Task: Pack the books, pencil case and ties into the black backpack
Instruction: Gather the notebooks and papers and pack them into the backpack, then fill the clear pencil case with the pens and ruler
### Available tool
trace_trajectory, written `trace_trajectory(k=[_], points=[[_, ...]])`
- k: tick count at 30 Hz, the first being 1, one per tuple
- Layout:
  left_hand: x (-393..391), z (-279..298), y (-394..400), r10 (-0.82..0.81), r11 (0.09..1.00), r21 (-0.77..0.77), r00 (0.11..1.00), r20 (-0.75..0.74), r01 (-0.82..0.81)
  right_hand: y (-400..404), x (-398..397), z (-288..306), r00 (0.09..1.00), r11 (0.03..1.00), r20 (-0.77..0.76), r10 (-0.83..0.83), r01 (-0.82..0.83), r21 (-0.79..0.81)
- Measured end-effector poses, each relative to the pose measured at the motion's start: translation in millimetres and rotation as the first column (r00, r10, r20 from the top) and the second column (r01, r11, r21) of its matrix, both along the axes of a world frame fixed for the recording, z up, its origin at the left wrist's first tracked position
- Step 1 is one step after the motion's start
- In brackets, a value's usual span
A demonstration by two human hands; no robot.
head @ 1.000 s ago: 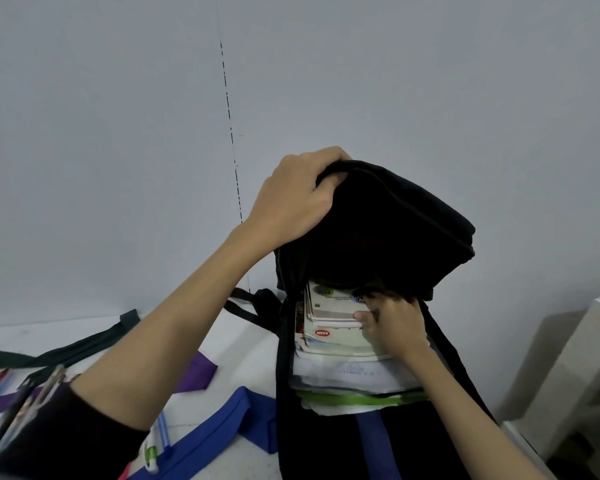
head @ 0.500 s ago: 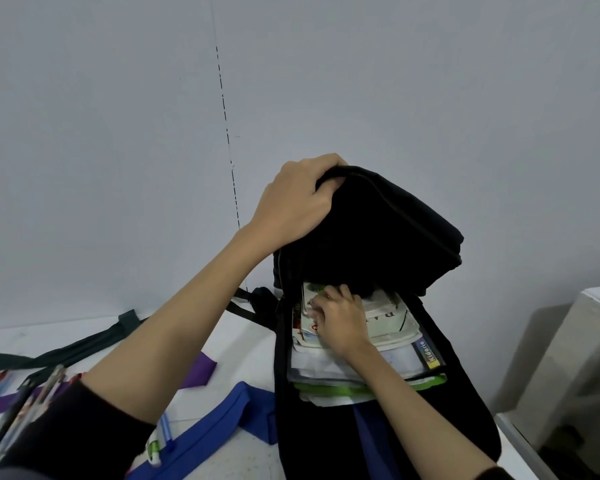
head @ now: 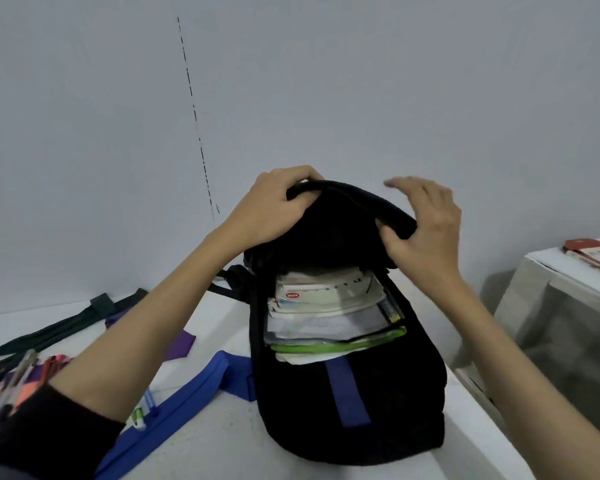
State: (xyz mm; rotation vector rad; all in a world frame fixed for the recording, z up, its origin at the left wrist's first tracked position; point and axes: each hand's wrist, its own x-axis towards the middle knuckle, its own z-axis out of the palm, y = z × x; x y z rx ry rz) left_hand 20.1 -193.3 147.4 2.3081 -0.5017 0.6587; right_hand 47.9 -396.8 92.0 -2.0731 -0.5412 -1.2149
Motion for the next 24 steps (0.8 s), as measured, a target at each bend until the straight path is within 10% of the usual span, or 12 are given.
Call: trace_trajectory(k=[5, 13, 18, 24], points=[[-24, -53, 7, -0.197, 0.974, 0.048, 0.931, -0.306, 0.222, -33, -14, -3, 0.707, 0.867, -0.683, 0.186, -0.445, -0.225], [-60, -170, -20, 0.098, 0.713, 0.622, 0.833, -0.545, 0.323, -38, -38, -93, 0.631, 0.678, -0.751, -0.194, -0.467, -0.567], [-40, -154, -21, -0.013, 0.781, 0.408, 0.665, -0.747, 0.473, -41, -24, -84, 0.317, 0.742, -0.948, -0.026, -0.63, -0.231], [19, -118, -16, -0.082, 0.976, 0.15, 0.903, -0.421, 0.159, -42, 43, -64, 0.75, 0.98, -0.633, 0.193, -0.114, 0.165]])
